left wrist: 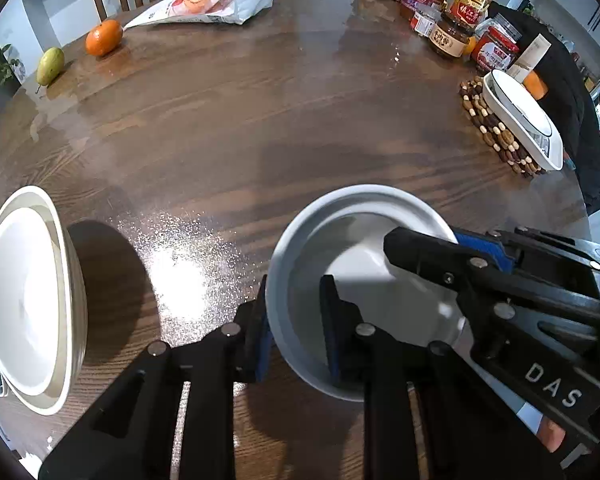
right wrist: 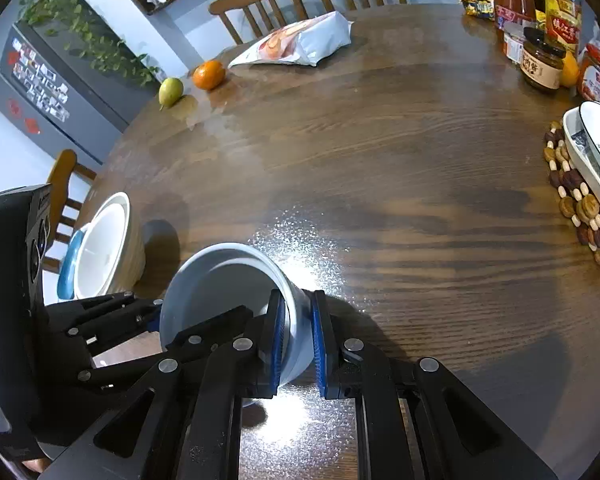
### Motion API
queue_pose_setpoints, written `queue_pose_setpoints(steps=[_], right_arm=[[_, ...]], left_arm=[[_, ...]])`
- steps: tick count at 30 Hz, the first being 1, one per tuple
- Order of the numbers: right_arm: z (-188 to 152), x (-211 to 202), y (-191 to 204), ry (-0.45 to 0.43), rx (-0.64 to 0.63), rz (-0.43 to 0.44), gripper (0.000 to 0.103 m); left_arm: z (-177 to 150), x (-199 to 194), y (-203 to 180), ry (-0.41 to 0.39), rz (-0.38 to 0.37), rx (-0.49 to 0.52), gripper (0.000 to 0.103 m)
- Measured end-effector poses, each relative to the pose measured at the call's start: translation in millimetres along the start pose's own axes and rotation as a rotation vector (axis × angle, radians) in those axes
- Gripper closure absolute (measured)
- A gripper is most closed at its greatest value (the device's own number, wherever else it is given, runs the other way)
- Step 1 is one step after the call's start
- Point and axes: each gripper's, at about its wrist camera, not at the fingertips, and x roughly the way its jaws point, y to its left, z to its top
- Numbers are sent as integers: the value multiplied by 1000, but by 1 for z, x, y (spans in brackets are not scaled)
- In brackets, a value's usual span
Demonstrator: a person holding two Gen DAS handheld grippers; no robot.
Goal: Organize plates and bowls
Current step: 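Carry the ramekin with the right tool toward the nested bowls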
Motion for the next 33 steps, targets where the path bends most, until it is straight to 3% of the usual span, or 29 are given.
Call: queue_pose_setpoints(steps=[15, 33], right_arm=[[-11, -4, 9, -29, -3, -4, 90], [-6, -16, 29, -72, -32, 28, 90]], left_arm=[[-12, -11, 6, -95, 51, -1, 91], [-16, -39, 16, -183, 93, -17, 92]])
